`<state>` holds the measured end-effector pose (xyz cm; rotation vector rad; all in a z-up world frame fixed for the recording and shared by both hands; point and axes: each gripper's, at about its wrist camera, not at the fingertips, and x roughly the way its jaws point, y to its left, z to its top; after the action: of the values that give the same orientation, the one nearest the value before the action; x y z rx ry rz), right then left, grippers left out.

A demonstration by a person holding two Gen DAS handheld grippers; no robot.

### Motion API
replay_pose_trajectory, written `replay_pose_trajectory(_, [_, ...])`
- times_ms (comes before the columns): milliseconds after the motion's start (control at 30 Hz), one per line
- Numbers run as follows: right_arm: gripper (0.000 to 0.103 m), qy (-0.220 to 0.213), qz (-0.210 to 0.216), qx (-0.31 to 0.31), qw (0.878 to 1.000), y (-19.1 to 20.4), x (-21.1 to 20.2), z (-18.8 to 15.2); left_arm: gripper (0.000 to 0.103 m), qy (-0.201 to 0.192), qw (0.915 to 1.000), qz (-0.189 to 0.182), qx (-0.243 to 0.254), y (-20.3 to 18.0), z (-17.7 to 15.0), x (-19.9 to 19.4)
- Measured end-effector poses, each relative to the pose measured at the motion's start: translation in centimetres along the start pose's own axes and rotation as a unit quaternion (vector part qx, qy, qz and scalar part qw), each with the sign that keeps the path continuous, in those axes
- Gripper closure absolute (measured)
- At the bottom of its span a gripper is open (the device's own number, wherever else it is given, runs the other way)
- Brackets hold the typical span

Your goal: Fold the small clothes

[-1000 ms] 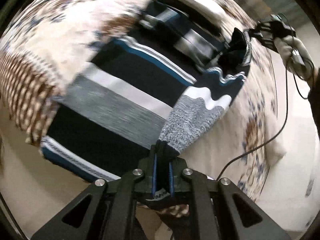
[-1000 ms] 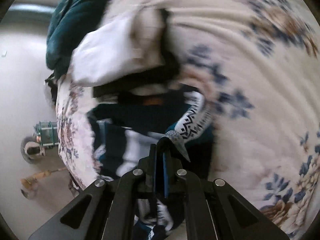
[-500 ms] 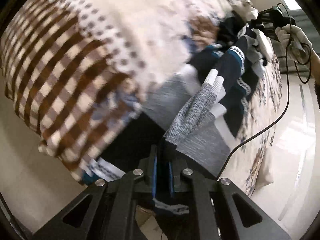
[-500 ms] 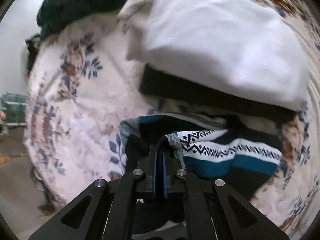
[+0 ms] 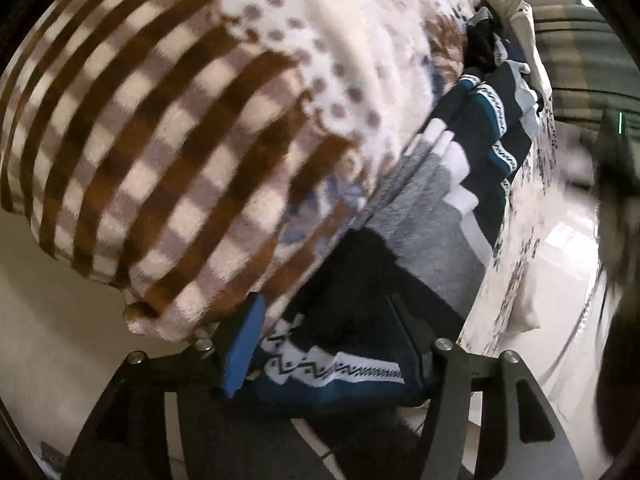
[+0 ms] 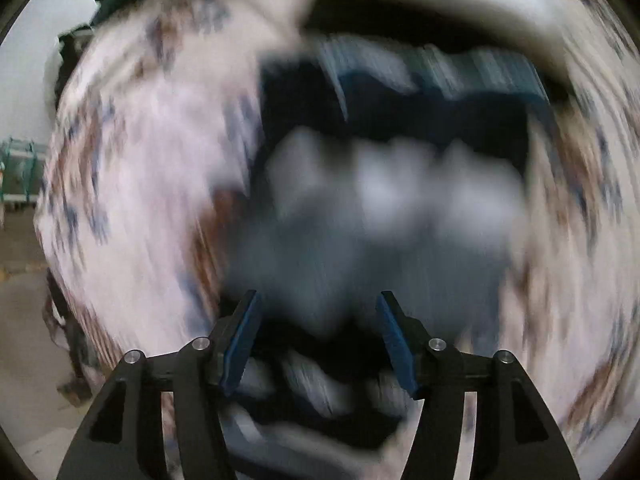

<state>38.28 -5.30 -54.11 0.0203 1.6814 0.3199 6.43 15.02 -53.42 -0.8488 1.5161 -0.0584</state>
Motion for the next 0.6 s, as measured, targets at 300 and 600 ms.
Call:
replay_pose_trajectory(300, [0.073, 0.166, 0.124, 0.146, 0.967, -6.3, 10.6, -24.9, 0.045, -0.025, 0.9982, 0.048, 0.027, -4.3, 2.9, -0.4])
replay_pose_trajectory(600, [0.062, 0.135, 0.12, 0.097, 0.979, -7.8, 9.6, -25.8, 0.045, -0.047, 0.9918, 0.051, 0.107, -13.5, 7.7, -0.9])
